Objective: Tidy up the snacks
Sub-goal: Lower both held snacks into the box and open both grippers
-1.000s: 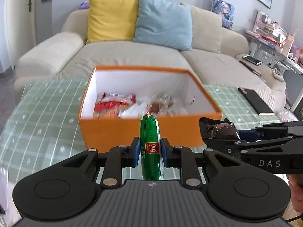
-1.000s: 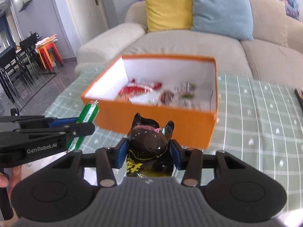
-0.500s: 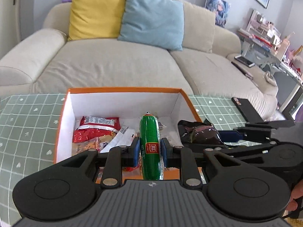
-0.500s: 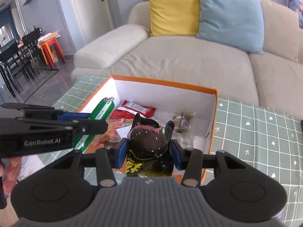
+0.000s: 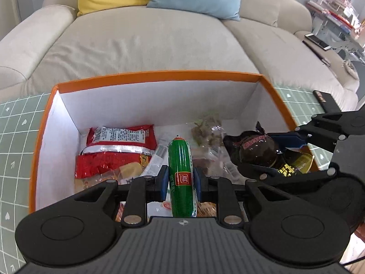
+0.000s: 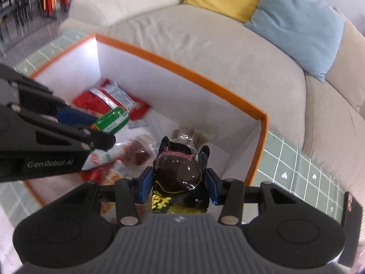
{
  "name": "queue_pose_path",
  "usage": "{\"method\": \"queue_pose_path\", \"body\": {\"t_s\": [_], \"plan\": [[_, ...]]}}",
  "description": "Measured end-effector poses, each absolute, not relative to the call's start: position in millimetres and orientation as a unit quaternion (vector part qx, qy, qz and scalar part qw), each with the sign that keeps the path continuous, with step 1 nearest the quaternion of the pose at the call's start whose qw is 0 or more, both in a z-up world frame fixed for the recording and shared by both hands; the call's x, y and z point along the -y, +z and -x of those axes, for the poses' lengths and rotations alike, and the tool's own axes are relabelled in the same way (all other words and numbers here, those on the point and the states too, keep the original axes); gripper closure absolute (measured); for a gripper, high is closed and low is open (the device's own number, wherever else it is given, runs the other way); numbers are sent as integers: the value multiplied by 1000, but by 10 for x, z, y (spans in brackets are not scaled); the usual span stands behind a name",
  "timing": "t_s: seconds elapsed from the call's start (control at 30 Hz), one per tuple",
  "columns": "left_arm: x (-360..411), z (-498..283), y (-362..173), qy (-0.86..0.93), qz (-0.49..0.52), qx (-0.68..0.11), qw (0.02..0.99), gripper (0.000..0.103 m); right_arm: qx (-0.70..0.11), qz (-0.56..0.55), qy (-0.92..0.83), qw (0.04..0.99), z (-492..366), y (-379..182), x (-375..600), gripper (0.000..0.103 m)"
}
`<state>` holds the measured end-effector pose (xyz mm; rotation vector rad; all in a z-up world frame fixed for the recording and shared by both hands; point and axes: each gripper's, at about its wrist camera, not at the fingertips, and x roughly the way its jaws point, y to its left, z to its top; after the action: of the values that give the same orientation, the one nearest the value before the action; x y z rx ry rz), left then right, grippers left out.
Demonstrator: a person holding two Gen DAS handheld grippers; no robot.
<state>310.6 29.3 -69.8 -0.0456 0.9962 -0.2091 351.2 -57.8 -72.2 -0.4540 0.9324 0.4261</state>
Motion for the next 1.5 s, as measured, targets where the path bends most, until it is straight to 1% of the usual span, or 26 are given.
{"method": "queue_pose_path", "body": {"t_s": [0.17, 0.23, 0.4, 0.47, 0.57, 0.6, 0.63, 0.67, 0.7, 0.77, 0.8, 0.83, 0.9, 0.97, 1.03, 1.17, 1.2, 1.23, 1.27, 1.4, 1.5], "plan": [[-162, -3222, -729, -83, -33, -469, 879, 78, -431, 281, 182, 838, -3549, -868, 486, 55], [-132, -3268, -763, -83, -36, -472, 877, 78, -431, 293, 181, 834, -3600, -936, 475, 54], [-102, -3333, -829, -82, -38, -481, 872, 77, -430, 292, 186, 834, -3595, -966, 490, 51], [-75, -3340, -853, -80, -48, -483, 871, 77, -429, 290, 187, 835, -3575, -953, 498, 48], [-105, -3360, -834, -76, -32, -483, 872, 76, -428, 282, 185, 838, -3600, -920, 492, 49], [-112, -3359, -813, -75, -29, -479, 874, 68, -429, 280, 185, 839, -3598, -901, 499, 48], [-118, -3360, -788, -78, -27, -477, 875, 61, -429, 276, 187, 840, -3599, -877, 507, 47], [-122, -3356, -758, -85, -23, -478, 874, 49, -429, 271, 188, 841, -3595, -855, 519, 46], [-128, -3359, -735, -88, -21, -478, 874, 45, -429, 267, 187, 842, -3593, -834, 533, 46], [-136, -3334, -674, -85, -22, -473, 877, 45, -432, 255, 187, 845, -3592, -794, 574, 45], [-136, -3314, -639, -81, -24, -471, 878, 44, -434, 247, 188, 846, -3588, -773, 595, 42], [-135, -3289, -601, -80, -25, -470, 879, 43, -435, 238, 189, 847, -3591, -754, 608, 42], [-132, -3234, -518, -86, -26, -466, 880, 36, -439, 218, 194, 850, -3614, -699, 642, 39], [-118, -3174, -438, -93, -32, -466, 880, 34, -443, 201, 197, 851, -3584, -640, 661, 34], [-107, -3099, -342, -93, -44, -461, 881, 34, -450, 187, 198, 851, -3544, -567, 666, 23], [-135, -2913, -77, -79, -57, -434, 896, 32, -446, 171, 207, 854, -3380, -356, 682, 23], [-155, -2866, -10, -76, -56, -427, 899, 31, -443, 167, 209, 856, -3329, -297, 690, 21], [-180, -2814, 62, -70, -57, -419, 903, 31, -438, 162, 212, 858, -3269, -216, 705, 17], [-198, -2767, 131, -65, -59, -412, 907, 31, -433, 157, 214, 862, -3207, -150, 724, 15], [-278, -2465, 433, -48, -60, -361, 929, 31, -413, 118, 217, 876, -2966, 150, 841, 14], [-343, -2231, 595, -34, -53, -328, 943, 31, -395, 88, 212, 890, -2767, 330, 933, 9]]}}
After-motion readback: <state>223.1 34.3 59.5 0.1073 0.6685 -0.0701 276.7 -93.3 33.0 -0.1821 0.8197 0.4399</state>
